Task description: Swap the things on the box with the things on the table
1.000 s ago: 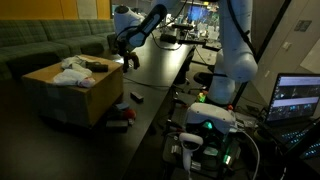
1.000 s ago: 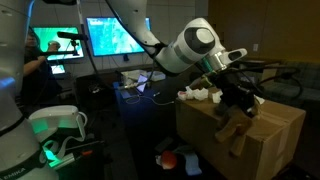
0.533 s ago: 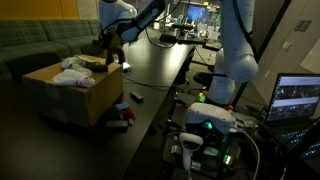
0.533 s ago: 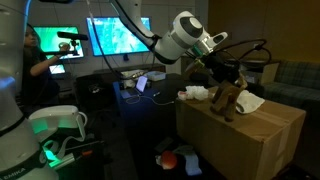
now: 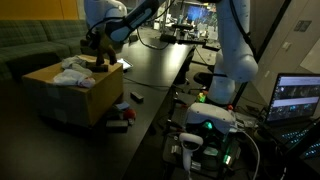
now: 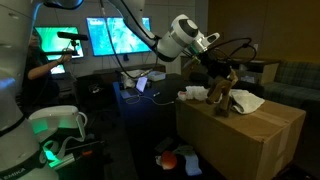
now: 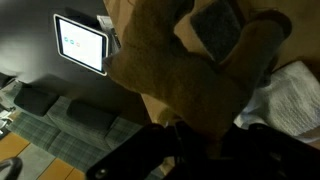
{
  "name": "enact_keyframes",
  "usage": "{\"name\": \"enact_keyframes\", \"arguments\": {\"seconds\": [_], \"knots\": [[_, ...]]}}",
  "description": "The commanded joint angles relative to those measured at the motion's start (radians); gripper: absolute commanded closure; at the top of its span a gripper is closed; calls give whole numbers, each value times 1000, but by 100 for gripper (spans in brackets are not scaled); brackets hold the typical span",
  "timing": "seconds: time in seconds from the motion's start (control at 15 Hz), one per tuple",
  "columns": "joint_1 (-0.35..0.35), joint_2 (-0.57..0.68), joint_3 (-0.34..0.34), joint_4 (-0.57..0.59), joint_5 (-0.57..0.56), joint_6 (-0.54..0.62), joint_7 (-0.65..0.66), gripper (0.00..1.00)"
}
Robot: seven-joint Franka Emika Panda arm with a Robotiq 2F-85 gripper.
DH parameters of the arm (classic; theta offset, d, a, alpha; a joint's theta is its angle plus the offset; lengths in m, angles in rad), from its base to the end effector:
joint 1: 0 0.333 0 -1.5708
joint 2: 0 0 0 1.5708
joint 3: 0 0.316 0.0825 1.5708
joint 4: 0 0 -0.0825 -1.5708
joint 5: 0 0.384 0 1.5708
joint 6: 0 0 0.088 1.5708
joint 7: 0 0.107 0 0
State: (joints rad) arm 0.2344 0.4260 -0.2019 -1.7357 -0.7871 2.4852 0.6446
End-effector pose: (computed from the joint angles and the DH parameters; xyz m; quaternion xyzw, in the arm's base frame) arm 0.6858 0.0408 0.3716 0.9373 -0.0077 0.2412 0.2513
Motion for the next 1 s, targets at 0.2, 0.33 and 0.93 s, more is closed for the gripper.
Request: {"name": "enact_keyframes", "arguments": {"seconds": [0.2, 0.33, 0.93], "knots": [[-79, 138, 2, 134, 4, -45, -24, 97], [-124, 191, -7, 173, 14, -30, -40, 97], [-210, 310, 10, 275, 157, -15, -212, 97]]}}
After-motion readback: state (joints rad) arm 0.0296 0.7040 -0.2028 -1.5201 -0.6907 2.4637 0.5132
